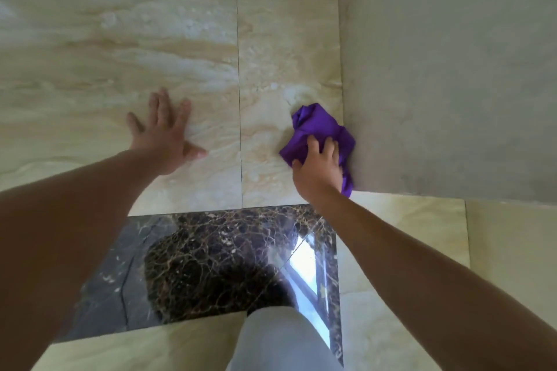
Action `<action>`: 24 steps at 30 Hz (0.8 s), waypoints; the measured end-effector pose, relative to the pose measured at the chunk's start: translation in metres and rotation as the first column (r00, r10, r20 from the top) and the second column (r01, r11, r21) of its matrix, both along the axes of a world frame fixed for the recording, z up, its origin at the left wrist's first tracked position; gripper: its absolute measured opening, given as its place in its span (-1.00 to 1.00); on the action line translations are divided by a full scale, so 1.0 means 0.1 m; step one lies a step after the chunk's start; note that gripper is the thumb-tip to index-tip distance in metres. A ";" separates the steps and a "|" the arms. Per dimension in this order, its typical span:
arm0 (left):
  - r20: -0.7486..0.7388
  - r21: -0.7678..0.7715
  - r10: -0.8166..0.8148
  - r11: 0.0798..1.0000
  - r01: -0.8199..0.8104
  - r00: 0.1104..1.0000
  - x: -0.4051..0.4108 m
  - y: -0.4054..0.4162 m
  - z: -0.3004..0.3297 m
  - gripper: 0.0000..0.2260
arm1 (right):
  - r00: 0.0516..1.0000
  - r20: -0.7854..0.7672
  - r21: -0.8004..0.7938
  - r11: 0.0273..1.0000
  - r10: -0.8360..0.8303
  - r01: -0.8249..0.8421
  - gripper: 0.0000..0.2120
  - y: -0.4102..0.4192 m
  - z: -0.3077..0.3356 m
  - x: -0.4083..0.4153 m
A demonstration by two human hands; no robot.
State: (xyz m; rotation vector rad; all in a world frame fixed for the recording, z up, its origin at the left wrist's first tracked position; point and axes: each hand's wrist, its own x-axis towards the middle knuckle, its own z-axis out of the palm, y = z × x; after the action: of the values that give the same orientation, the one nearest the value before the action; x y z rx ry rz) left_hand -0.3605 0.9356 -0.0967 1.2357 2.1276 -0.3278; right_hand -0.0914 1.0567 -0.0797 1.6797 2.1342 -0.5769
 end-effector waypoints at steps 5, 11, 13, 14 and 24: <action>0.000 0.024 0.013 1.000 -0.013 1.000 -0.01 -0.07 -0.01 -0.01 | 0.999 -0.024 -0.075 0.997 0.027 -0.028 -0.27 -0.09 0.05 0.02; -0.102 -0.075 0.018 0.997 -0.026 0.995 0.05 0.00 0.12 -0.06 | 0.992 -0.047 -0.082 0.989 0.118 -0.122 -0.20 -0.11 -0.02 0.25; -0.150 -0.078 0.093 0.991 -0.106 0.984 0.20 0.07 0.27 -0.15 | 0.987 -0.039 -0.009 0.987 0.157 -0.158 -0.25 -0.35 -0.06 0.48; -0.179 -0.091 0.102 0.989 -0.119 0.979 0.34 0.05 0.36 -0.25 | 0.982 -0.013 0.044 0.981 0.188 -0.187 -0.30 -0.54 -0.06 0.64; 0.513 -0.087 0.273 0.960 -0.268 0.813 2.27 -0.54 1.40 -0.36 | 0.935 -0.279 -0.095 0.975 -0.219 0.201 -0.55 -1.00 0.93 1.68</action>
State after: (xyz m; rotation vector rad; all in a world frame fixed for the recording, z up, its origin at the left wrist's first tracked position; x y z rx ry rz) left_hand -0.1337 0.8819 0.0435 0.8656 1.7790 0.1184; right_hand 0.0762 0.9568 0.0136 1.9000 2.1091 -0.9985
